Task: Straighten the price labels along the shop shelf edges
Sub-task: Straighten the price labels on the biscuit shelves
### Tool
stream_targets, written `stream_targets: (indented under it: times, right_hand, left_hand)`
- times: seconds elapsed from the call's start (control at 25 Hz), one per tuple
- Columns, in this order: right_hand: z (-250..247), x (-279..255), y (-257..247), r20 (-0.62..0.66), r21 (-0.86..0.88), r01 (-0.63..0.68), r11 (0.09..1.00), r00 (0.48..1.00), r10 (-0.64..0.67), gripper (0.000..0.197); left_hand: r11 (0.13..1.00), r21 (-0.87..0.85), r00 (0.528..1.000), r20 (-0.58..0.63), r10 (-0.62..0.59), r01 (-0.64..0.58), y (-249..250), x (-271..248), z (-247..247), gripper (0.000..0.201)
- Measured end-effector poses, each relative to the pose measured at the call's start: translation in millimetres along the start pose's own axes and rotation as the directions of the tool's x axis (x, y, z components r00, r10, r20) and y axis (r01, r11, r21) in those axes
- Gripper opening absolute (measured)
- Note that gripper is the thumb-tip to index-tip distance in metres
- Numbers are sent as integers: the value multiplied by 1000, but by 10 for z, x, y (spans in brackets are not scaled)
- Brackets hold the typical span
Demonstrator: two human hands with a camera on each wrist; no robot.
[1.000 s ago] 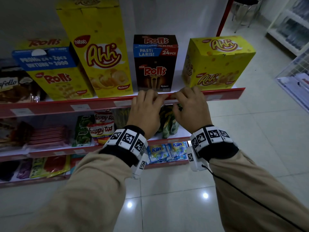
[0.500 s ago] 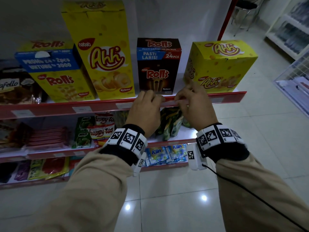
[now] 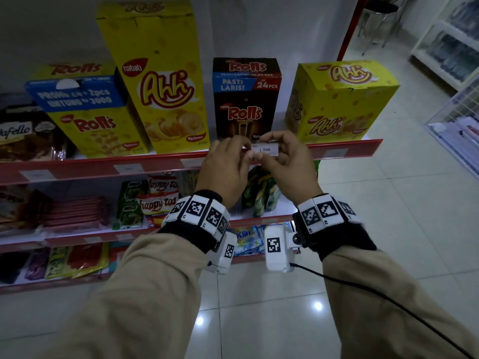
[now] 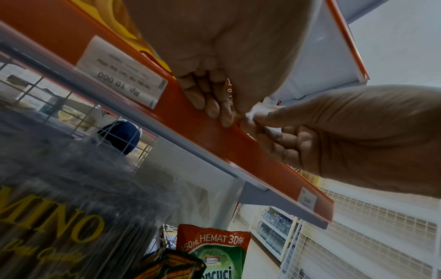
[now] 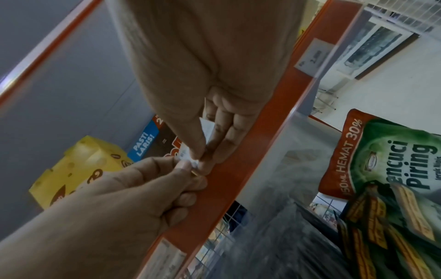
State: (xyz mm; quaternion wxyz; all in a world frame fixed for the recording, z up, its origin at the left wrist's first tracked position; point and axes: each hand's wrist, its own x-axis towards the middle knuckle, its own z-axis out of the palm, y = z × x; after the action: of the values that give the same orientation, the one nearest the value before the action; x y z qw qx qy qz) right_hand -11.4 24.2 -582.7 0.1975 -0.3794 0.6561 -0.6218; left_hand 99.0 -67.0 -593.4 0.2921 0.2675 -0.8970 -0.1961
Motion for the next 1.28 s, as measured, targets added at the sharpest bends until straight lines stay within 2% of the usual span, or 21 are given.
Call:
stream_targets:
  times: [0.08, 0.2, 0.36, 0.48, 0.6, 0.8, 0.96, 1.08, 1.28]
  right_hand:
    - [-16, 4, 8, 3, -131, 31, 991, 1000, -31, 17]
    - [-103, 36, -6, 8, -358, 113, 927, 993, -117, 11]
    - [-141, 95, -40, -18, -423, 164, 891, 982, -189, 12]
    - [-92, 133, -18, 34, -524, 216, 824, 972, -233, 12]
    - [-19, 116, 32, 61, -627, 206, 752, 974, -216, 11]
    - [10, 67, 106, 65, -660, 233, 715, 965, -254, 11]
    - [-42, 81, 114, 137, -696, 295, 655, 949, -283, 13]
    - [-79, 72, 101, 207, -753, 314, 578, 947, -245, 14]
    - [-90, 76, 81, 240, -793, 302, 528, 953, -185, 13]
  left_hand:
    - [998, 58, 1000, 9, -3, 3, 2, -2, 9, 17]
    - [994, 110, 999, 45, 13, -18, 21, 5, -18, 15]
    - [970, 230, 996, 66, 61, -75, -79, 6, -160, 17]
    - [970, 237, 997, 60, 39, -52, -159, -34, -216, 17]
    - [973, 228, 999, 44, 30, -39, -149, -43, -190, 19]
    - [958, 279, 997, 36, 62, -70, -143, -64, -145, 22]
    - [938, 338, 997, 36, 62, -71, -132, -46, -116, 18]
    - [913, 401, 996, 65, 60, -81, -121, -31, -108, 16]
    - [895, 434, 994, 81, 74, -102, -124, -59, -94, 15]
